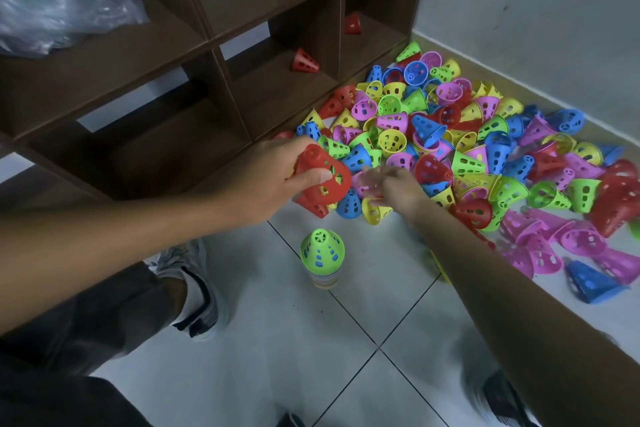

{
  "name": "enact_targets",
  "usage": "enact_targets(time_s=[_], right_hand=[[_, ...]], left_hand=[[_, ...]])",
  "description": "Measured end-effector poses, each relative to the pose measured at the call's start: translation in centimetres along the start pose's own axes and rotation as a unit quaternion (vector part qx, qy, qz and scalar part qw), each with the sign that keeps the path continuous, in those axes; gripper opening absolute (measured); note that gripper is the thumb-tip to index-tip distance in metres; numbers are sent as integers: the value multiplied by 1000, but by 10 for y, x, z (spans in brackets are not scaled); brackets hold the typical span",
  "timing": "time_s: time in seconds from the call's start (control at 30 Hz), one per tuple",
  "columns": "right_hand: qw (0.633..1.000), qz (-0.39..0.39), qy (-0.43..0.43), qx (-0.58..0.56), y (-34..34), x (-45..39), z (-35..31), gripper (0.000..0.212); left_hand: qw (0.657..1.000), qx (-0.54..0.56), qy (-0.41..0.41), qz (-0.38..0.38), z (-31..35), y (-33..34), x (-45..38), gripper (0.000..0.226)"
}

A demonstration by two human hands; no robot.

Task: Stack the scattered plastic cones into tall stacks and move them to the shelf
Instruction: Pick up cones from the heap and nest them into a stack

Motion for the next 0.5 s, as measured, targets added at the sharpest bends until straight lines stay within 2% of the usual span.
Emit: enact_targets(time_s=[0.03, 0.1, 0.2, 0.33, 0.47, 0.5], right_hand=[[997, 1, 27, 78, -4, -6, 17, 20], [968, -9, 49, 247, -13, -12, 46, 38], [957, 1, 19, 290, -22, -13, 81, 40], [917, -59, 12, 395, -14, -18, 110, 52], [858, -122, 24, 498, -4, -26, 124, 70], [854, -126, 29, 504, -2, -26, 122, 73]], left_hand=[[1000, 1, -1, -3, -2, 0, 2, 58], [1000, 13, -7, -9, -2, 1, 8, 58], [999, 35, -11, -23, 5, 6, 20, 46], [997, 42, -8, -60, 10, 19, 36, 27], [994, 8, 3, -109, 4, 39, 46, 37], [994, 2, 5, -113, 2, 42, 48, 40]])
Point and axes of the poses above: each hand's wrist, its own x-axis away from the middle knuckle, its own y-axis out of the palm, z = x × y, the point moved 8 cm from there along -x, towards the middle knuckle, and after that the axes turned 8 degrees about -y, right-handed, at the moved point
